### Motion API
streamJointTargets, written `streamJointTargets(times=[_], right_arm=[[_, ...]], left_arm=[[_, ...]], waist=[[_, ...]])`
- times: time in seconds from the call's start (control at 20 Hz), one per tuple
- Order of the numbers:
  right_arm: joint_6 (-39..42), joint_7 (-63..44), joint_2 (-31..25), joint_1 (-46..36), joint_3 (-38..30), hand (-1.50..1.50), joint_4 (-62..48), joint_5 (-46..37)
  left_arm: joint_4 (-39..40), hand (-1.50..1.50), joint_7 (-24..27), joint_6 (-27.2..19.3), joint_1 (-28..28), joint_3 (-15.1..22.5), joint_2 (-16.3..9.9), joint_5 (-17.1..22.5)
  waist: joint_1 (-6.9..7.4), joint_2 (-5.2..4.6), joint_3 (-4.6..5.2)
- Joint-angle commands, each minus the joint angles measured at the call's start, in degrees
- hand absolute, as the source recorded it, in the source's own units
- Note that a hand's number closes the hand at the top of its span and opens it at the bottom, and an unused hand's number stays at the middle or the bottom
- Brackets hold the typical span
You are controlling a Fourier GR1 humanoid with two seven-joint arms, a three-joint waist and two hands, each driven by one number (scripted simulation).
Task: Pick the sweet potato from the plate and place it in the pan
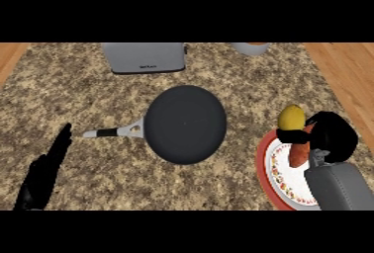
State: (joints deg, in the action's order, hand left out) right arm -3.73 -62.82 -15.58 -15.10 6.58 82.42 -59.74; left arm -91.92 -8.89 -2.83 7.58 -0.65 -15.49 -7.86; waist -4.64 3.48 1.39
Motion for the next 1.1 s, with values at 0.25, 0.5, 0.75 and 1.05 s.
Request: streamJointTargets(times=[0.25,0.5,0.75,1.05], right_arm=[[1.97,-20.39,12.21,-5.31,10.09,1.50,12.77,-27.78],[0.69,-22.33,15.39,-7.16,10.99,1.50,13.55,-33.02],[-4.47,-22.37,15.51,-9.33,5.86,1.50,9.56,-30.25],[-11.28,-22.38,15.55,-13.76,1.14,1.50,-2.51,-23.87]], left_arm=[[-0.90,0.00,1.00,0.54,0.41,1.18,0.07,-0.60],[-1.19,0.00,-0.06,0.37,-3.49,2.17,1.25,-0.76],[-0.86,0.00,3.14,0.25,-1.73,4.07,2.79,-1.50],[0.61,0.00,1.91,0.58,-5.88,4.86,3.19,-2.17]], waist=[[2.78,-1.45,-0.78],[4.83,-3.06,-1.28],[7.10,-3.78,-1.42],[8.17,-4.78,-1.52]])
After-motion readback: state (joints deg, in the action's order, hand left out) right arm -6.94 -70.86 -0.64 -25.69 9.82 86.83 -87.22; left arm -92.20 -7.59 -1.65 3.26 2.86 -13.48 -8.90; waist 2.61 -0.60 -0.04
